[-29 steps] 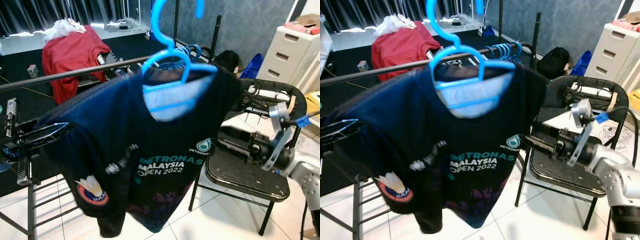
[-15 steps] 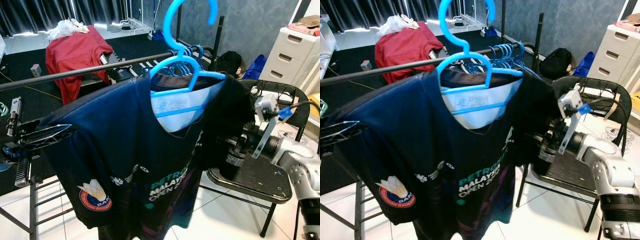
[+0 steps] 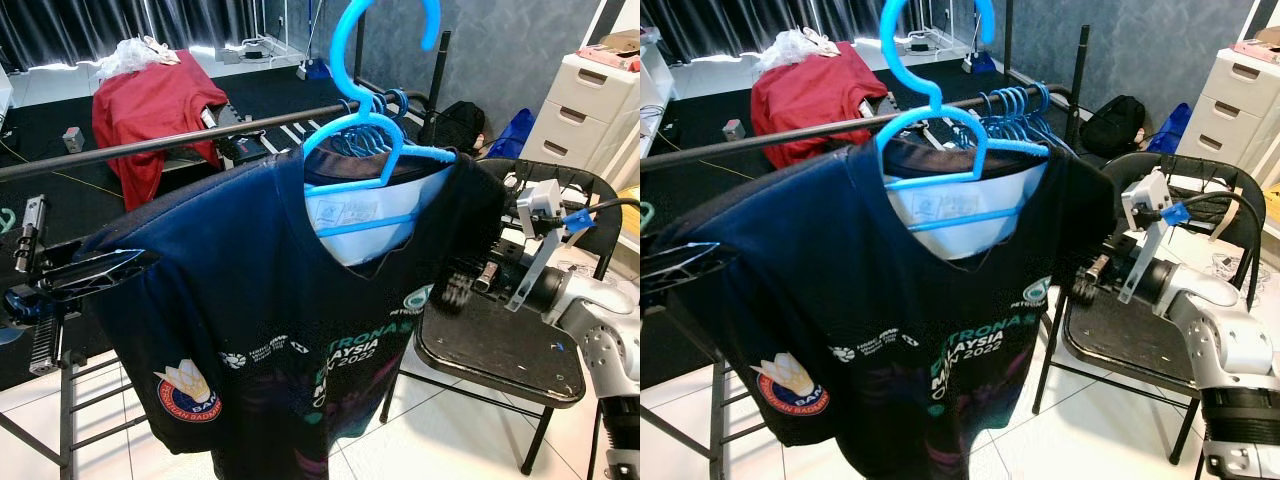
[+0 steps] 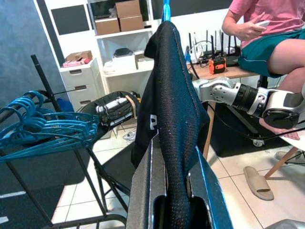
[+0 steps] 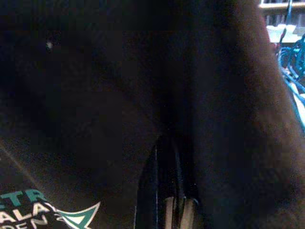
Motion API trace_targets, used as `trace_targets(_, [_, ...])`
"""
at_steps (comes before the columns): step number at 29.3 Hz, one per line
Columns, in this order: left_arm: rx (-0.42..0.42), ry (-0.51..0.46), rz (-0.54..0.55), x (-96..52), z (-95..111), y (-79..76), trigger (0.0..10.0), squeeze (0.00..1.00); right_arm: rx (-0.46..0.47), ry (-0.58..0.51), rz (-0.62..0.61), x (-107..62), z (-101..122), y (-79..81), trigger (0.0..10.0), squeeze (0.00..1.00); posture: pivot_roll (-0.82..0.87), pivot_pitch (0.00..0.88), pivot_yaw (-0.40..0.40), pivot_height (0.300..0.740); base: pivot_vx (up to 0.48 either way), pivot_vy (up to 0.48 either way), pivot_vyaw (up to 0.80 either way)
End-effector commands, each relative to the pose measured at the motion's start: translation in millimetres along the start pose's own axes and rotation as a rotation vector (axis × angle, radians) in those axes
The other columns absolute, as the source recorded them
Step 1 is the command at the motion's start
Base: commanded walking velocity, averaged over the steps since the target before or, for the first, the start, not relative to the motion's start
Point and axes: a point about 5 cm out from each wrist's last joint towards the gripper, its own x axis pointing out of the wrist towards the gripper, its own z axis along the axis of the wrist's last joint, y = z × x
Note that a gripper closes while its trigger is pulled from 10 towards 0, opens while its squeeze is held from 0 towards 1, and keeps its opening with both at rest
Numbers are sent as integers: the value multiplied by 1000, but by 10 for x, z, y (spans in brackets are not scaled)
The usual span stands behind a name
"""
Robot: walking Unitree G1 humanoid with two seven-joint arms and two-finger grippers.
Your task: Hang hanger
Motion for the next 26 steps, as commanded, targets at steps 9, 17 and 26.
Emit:
trace_targets(9, [-47,89,175,-490,-146,185,10000,0,-82,-140,-277,-178,367,-374,0,0,-68,37,2,740,0,0,0])
trace_targets(17, [-104,171,212,-743,-261,161,10000,0,-95,-188,-452,-553,533,-658,0,0,-67,33,-1,740,0,0,0])
trace_targets(26, [-90,77,115,-590,-134,89,10000,0,-94,-62,-415,-596,327,-648,10000,1000,-65,25,-6,740,0,0,0])
